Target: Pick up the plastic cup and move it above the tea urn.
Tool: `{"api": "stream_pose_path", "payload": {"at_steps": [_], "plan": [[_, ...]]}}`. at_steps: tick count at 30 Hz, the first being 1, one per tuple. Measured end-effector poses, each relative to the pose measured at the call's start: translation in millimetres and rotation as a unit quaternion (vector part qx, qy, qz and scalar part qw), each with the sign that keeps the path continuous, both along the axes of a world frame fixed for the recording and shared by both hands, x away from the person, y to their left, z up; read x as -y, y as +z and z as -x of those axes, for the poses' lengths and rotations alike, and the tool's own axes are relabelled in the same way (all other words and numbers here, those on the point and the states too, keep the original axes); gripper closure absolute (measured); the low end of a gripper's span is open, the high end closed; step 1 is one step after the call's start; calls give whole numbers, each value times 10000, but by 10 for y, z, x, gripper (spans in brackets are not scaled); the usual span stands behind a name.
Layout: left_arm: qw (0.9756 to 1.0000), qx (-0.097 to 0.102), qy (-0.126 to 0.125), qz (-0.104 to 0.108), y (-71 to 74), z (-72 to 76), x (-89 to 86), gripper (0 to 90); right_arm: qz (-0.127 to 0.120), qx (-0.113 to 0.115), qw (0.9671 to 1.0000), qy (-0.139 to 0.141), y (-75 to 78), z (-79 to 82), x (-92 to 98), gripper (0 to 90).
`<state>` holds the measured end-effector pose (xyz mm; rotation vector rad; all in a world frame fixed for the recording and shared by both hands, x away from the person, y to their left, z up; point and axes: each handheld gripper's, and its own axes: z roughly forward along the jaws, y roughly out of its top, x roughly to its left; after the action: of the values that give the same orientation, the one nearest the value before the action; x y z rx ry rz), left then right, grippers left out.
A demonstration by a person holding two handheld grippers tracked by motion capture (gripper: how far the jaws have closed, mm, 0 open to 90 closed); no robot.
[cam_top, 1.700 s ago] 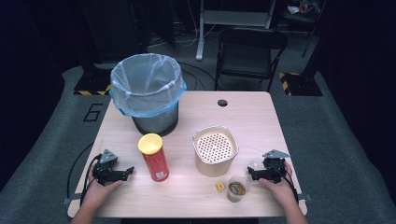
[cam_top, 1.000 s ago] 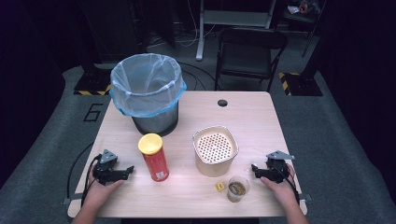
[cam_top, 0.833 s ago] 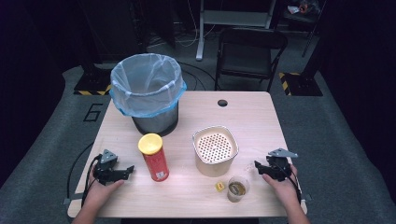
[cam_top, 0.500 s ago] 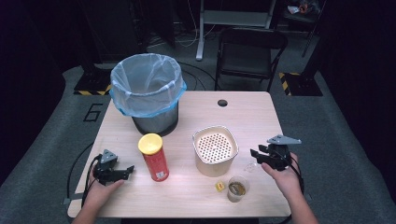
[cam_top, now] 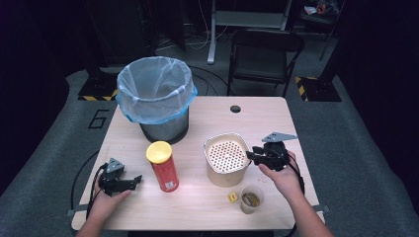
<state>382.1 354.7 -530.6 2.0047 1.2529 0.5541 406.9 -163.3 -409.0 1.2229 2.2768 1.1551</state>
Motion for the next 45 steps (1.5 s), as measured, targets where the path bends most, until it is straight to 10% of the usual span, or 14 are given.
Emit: {"api": "stream_pose_path", "payload": {"at_steps": [18,27,45], "plan": [[10000,0,-8,-4,0,-1,-1,137,-206,-70,9997,80,-82,84,-127,670],[10000,2,2,4,0,-1,0,137,-333,272,9988,227,14,320,-78,384],[10000,0,-9,-4,0,-1,-1,137,-241,298,9976,581,-213,1006,5,167]]}}
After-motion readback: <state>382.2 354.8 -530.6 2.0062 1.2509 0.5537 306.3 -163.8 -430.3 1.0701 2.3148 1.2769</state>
